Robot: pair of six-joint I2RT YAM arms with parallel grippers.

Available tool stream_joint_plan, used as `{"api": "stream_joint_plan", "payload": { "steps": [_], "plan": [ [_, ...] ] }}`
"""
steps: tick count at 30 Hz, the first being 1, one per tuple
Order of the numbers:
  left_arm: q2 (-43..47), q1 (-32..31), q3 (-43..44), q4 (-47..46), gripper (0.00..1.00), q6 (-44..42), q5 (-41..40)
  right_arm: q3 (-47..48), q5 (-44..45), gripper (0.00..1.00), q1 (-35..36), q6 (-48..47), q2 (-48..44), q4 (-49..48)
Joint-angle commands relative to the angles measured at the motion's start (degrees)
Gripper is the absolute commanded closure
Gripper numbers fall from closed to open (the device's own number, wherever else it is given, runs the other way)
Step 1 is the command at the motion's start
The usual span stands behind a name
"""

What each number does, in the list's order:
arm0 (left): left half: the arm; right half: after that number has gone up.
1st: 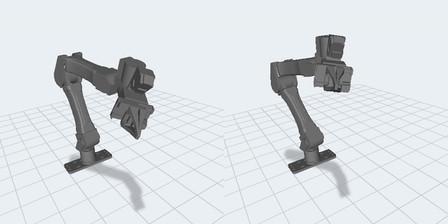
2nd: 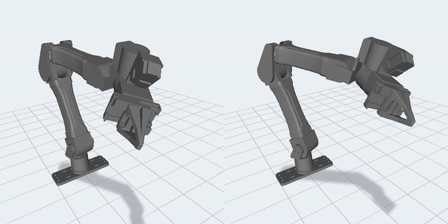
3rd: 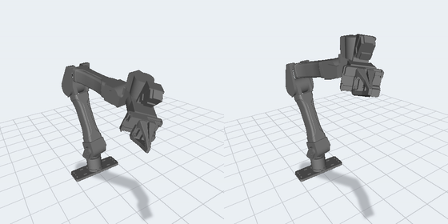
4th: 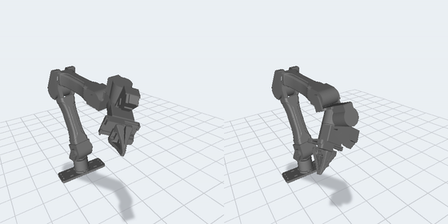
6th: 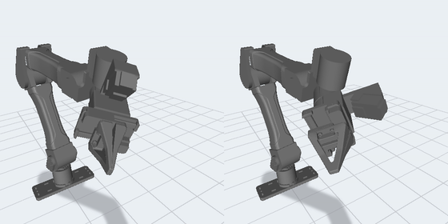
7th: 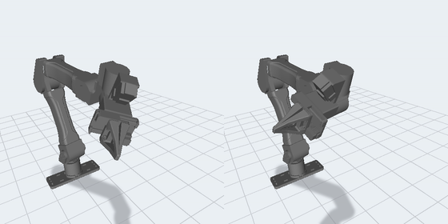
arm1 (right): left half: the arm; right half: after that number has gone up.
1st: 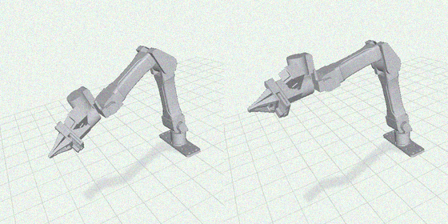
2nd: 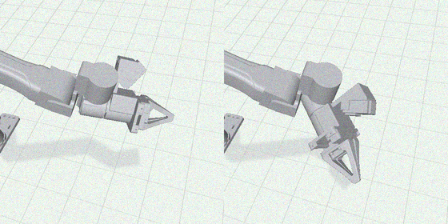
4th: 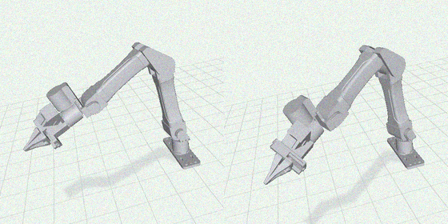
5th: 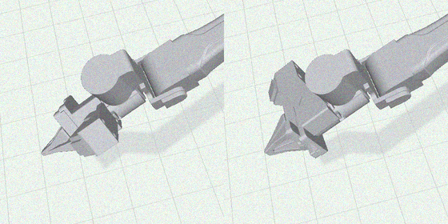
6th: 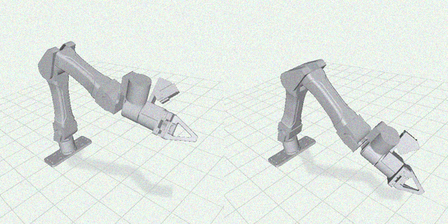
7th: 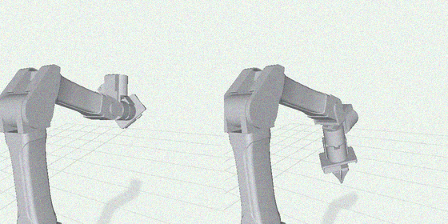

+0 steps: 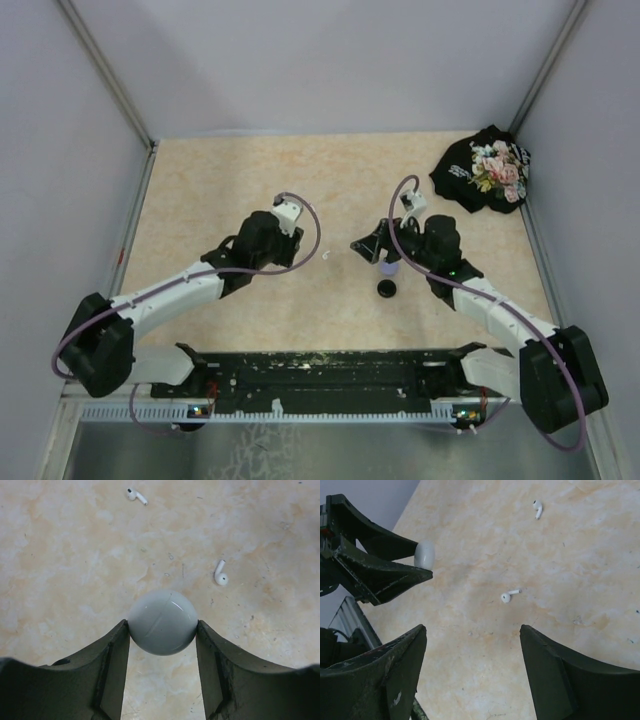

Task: Insert the wireless bluetooth earbuds into the charging case
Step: Pick up the charging case at the center of the board.

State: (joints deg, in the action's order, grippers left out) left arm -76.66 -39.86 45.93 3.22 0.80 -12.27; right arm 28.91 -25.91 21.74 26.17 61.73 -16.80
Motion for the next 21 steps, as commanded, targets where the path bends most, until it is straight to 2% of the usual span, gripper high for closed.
{"api": "stream_joint_plan", "payload": {
  "steps": [1,10,21],
  "plan": [
    [5.24,-2.74,-3.90,-9.76,0.43,-3.83,-0.17,4.25,-3.99,0.27,1.91,4.70,2.17,-8.62],
    [11.23,-9.36,-9.95,-21.39,0.42,-15.84,1.38,5.89,-0.79,0.34,8.76,7.02,5.50,-15.63],
    [13.72,-13.30,-12.18,-27.92,0.41,-22.68,4.45,6.43,-0.90,0.39,13.67,7.07,9.13,-22.29]
  ]
}}
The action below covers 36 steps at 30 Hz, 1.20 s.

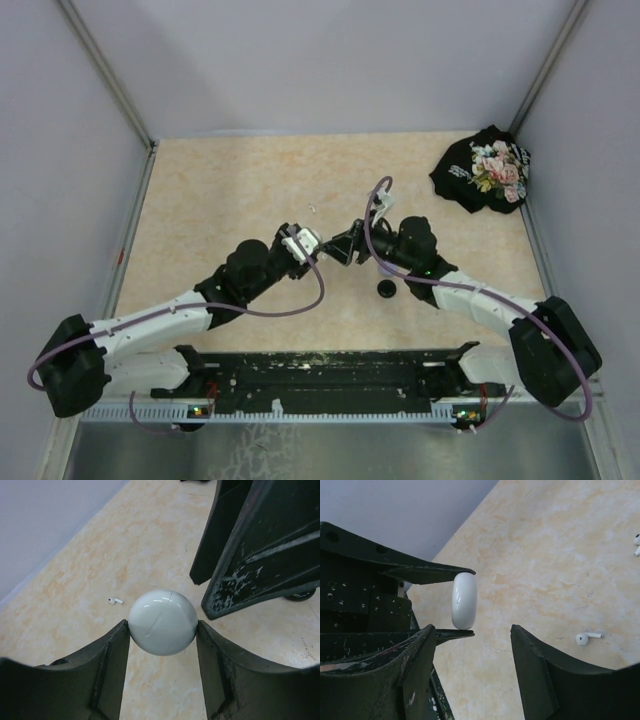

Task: Insert the wireless bluetooth earbuds into the charging case
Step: Pick up the charging case at the center of the board.

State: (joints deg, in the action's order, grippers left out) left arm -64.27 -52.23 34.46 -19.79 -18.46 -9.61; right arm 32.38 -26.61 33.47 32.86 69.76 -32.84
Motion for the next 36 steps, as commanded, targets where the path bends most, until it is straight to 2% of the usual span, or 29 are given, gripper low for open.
{"api": "stream_joint_plan", "payload": {
  "steps": [1,7,16,24,25,30,36],
  "plan": [
    [1.40,-1.12,-0.71,-5.13,0.40,-3.58,1.96,2.95,-0.31,0.40,2.28,0.47,1.59,-6.73],
    [1.77,-1.95,-0.58,-6.02,0.40,-3.87,2.15,2.35,-0.96,0.48,2.85,2.91,3.45,-11.18],
    [1.77,-2.44,-0.53,-7.34,0.40,-3.76,1.96,2.34,-2.55,0.68,3.33,4.91,5.43,-13.45],
    [2.60,-3.22,-0.88,-8.41,0.39,-4.34,3.52,2.64,-5.26,0.79,3.33,4.76,6.98,-15.78],
    [2.96,-3.23,-0.88,-8.42,0.38,-4.22,3.53,2.57,-5.70,0.80,3.35,4.81,7.08,-16.29],
    [5.78,-3.23,-0.13,-5.53,0.31,-2.93,3.08,2.52,-6.43,1.00,2.94,1.86,6.25,-16.69],
    [10.06,-3.18,2.97,4.68,0.20,0.17,2.45,1.88,-8.35,1.00,1.15,-1.61,4.78,-18.05]
  ]
}}
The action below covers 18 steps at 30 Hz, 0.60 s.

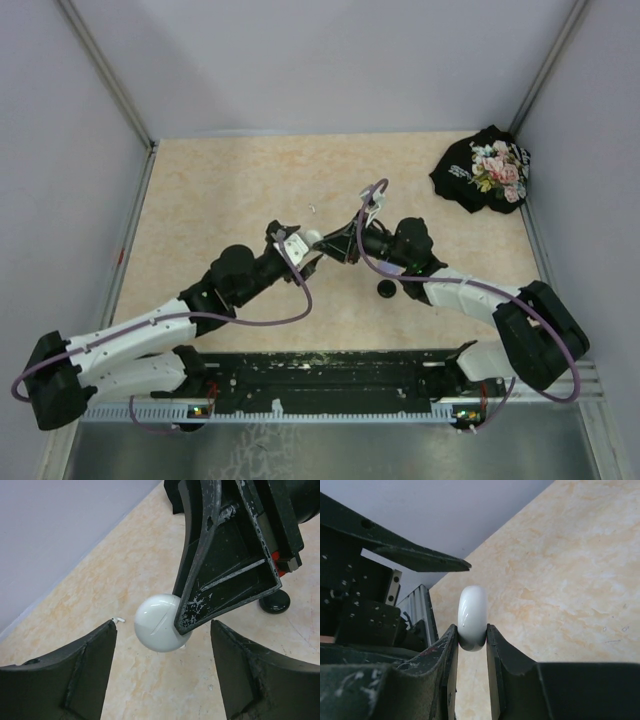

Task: Insert the wireless bluetooth earbuds into the charging case
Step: Pick up the charging case at the center of the board.

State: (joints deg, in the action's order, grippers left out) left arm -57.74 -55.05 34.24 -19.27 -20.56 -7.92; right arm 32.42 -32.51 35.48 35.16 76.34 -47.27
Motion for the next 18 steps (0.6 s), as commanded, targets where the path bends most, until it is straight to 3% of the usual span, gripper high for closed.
{"api": "stream_joint_plan", "payload": {
  "steps": [1,7,18],
  "plan": [
    [4.49,-0.33,3.16,5.25,0.18,2.16,1.32,1.71,-2.87,1.00,-1.05,-4.49,-1.99,-3.96],
    [10.60,0.02,2.61,9.25,0.08,3.28,3.32,0.66,-6.96,1.00,-1.73,-8.59,-2.75,-7.76],
    [11.98,4.82,5.05,13.17,0.09,9.27,11.46,-5.27,-11.89,1.00,-1.73,-9.21,-2.53,-23.58]
  ]
}}
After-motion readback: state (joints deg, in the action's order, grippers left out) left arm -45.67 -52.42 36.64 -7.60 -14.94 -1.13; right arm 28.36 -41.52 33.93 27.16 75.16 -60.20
